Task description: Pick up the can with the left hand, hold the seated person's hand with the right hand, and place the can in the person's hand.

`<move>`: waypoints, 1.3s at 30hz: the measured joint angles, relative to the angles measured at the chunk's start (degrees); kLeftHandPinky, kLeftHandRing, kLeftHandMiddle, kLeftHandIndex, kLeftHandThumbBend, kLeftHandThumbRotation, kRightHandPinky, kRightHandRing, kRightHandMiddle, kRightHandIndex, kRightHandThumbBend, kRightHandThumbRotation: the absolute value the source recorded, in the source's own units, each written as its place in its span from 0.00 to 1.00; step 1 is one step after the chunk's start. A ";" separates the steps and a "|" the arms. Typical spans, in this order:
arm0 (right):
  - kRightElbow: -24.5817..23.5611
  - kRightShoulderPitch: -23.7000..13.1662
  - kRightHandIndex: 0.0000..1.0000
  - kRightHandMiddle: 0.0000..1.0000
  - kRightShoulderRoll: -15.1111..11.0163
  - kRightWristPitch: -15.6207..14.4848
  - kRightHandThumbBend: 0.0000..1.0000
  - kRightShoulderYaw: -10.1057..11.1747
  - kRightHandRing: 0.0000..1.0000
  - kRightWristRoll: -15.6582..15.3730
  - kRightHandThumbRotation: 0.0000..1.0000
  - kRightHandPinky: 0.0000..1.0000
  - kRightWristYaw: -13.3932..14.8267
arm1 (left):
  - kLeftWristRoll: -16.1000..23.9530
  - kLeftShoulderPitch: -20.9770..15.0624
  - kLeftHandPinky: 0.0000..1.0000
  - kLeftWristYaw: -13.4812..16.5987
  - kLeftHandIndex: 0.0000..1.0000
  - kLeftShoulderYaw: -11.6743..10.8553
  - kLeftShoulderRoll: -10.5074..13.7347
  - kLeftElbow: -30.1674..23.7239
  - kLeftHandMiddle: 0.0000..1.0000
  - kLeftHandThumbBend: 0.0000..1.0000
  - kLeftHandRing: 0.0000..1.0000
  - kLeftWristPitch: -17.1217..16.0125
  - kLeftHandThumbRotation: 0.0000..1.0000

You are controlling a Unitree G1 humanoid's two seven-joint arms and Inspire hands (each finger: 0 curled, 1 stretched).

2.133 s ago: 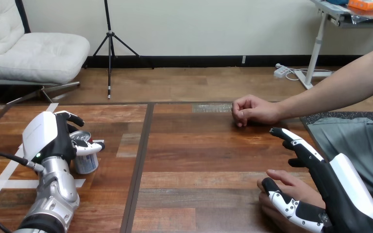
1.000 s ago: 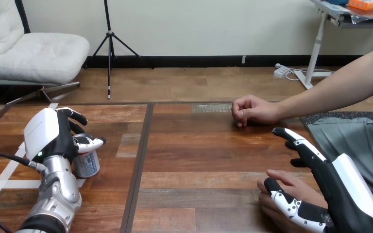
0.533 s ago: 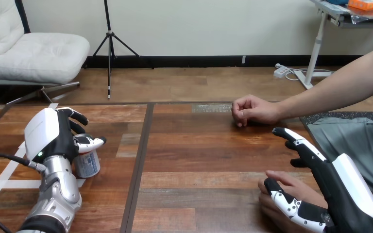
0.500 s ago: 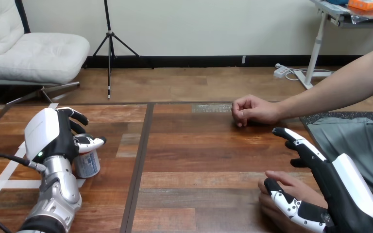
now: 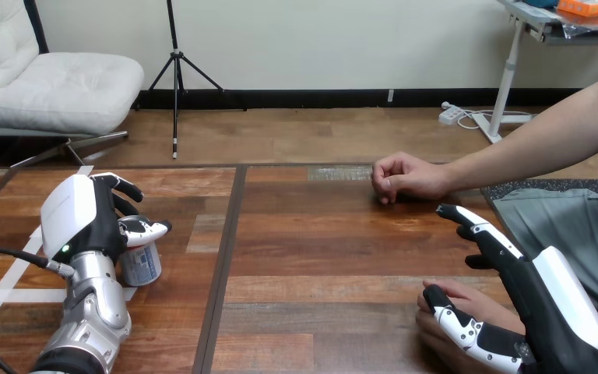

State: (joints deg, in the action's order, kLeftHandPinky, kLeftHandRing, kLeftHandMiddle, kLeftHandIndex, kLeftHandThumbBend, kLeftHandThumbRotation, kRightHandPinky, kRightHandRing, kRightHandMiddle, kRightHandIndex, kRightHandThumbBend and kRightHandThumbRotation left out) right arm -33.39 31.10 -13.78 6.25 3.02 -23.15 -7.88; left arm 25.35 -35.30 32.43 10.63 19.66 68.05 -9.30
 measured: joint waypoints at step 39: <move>0.00 0.01 0.89 0.93 -0.01 0.00 0.35 -0.01 0.91 -0.06 0.00 0.80 0.00 | 0.44 0.40 0.55 -3.27 0.72 0.56 -0.07 -0.25 0.71 0.86 0.66 4.66 0.01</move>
State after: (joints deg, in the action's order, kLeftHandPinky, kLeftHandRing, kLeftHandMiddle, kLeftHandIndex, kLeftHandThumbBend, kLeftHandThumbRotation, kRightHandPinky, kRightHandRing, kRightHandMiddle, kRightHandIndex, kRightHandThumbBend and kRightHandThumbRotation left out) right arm -33.39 31.11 -13.79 6.25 3.01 -23.21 -7.88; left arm 25.79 -34.91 29.16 11.19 19.60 67.80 -4.64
